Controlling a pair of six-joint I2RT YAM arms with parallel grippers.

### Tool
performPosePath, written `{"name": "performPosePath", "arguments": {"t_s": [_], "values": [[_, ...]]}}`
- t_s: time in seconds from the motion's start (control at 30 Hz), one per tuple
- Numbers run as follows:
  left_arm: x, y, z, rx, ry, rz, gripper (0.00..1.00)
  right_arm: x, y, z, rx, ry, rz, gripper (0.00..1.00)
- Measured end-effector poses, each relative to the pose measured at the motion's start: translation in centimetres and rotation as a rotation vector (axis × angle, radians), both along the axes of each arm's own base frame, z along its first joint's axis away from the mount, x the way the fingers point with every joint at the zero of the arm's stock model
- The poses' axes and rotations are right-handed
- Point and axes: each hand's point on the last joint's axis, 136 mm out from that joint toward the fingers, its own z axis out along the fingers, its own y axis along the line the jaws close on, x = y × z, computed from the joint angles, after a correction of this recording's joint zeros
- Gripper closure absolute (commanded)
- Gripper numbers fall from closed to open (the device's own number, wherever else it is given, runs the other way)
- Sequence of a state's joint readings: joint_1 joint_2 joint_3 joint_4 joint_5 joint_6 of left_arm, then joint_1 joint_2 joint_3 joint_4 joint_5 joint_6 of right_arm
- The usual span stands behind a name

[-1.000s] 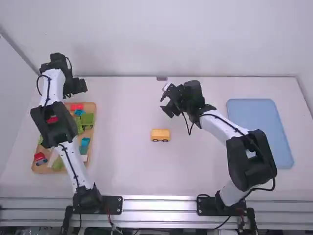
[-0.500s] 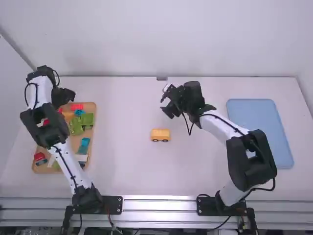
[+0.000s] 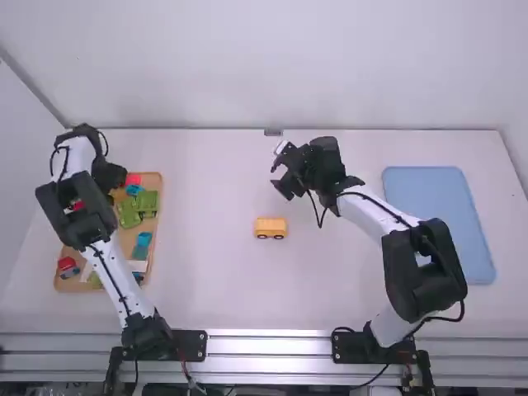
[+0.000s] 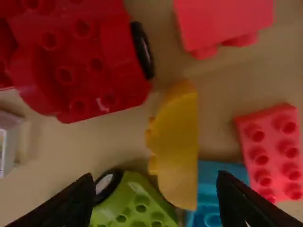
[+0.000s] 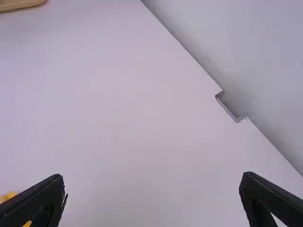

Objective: Assemble lego blocks to make yellow taxi

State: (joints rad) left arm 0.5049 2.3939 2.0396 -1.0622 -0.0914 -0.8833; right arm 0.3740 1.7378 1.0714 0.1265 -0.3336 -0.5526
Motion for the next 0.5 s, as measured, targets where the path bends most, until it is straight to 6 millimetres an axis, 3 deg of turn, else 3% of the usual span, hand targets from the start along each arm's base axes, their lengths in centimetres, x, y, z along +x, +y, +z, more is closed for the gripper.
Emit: {"name": "performPosePath", "arguments": {"t_s": [0.1, 0.27, 0.5], "values": [[0.6, 0.4, -0.6, 0.017, -0.030, 0.007, 0.39, 0.0, 0.0, -0.1, -0.001, 0.003, -0.001, 0.02], [0.8, 0.4, -1.4, 0.021, -0.043, 0.007, 0.58, -0.1, -0.1, -0.2, -0.004, 0.008, 0.000, 0.02], [0.7, 0.4, -2.5, 0.023, -0.047, 0.007, 0.64, -0.3, -0.1, -0.5, -0.009, 0.024, -0.001, 0.02]]}}
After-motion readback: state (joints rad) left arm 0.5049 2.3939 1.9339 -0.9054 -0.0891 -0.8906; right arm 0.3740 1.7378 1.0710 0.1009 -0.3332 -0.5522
